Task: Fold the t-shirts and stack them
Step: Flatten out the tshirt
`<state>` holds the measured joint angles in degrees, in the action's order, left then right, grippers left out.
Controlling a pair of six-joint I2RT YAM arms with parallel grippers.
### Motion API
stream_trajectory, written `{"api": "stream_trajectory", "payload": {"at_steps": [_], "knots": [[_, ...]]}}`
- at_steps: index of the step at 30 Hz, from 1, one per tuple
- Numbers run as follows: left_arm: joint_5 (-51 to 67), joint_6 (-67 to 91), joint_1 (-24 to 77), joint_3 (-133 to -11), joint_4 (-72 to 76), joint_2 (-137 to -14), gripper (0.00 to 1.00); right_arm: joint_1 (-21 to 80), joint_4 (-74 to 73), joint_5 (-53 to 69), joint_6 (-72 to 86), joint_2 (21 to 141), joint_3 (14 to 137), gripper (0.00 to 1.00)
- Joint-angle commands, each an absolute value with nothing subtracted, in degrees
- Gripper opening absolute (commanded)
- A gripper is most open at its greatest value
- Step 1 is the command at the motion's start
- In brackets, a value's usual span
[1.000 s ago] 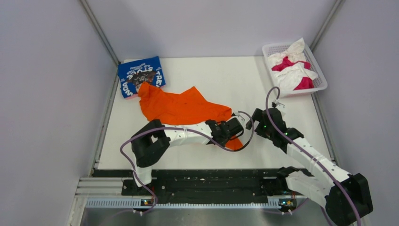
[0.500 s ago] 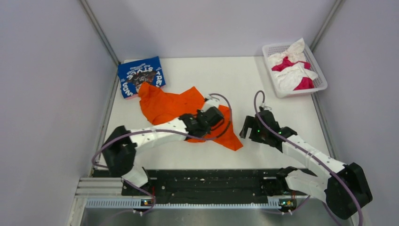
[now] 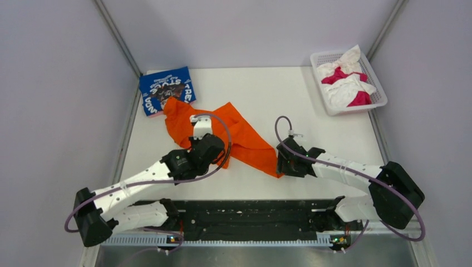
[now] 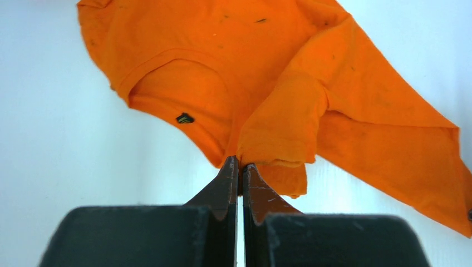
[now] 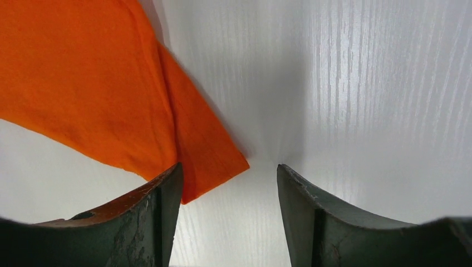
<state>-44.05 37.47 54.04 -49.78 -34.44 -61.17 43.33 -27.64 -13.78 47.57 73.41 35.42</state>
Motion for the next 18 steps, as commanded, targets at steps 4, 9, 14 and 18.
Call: {"api": "stream_trajectory", "payload": {"at_steps": [4, 9, 14, 18], "knots": [[-49.78, 40.93, 54.05, -44.87, -36.31, -53.34, 0.00, 46.66, -28.29, -19.45, 52.20, 75.66, 40.19, 0.58], [-51.40, 41.95, 54.05, -43.95, -37.33, -51.24, 0.00, 47.26, -29.68, -21.25, 54.15, 75.77, 40.41, 0.57], [-52.01, 42.14, 54.05, -43.32, -37.56, -50.16, 0.00, 47.20, -30.63, -22.79, 55.42, 74.33, 40.62, 0.56], [-51.23, 42.23, 54.05, -43.19, -37.17, -50.01, 0.00, 47.27, -30.28, -22.41, 55.18, 74.94, 40.92, 0.56]]}}
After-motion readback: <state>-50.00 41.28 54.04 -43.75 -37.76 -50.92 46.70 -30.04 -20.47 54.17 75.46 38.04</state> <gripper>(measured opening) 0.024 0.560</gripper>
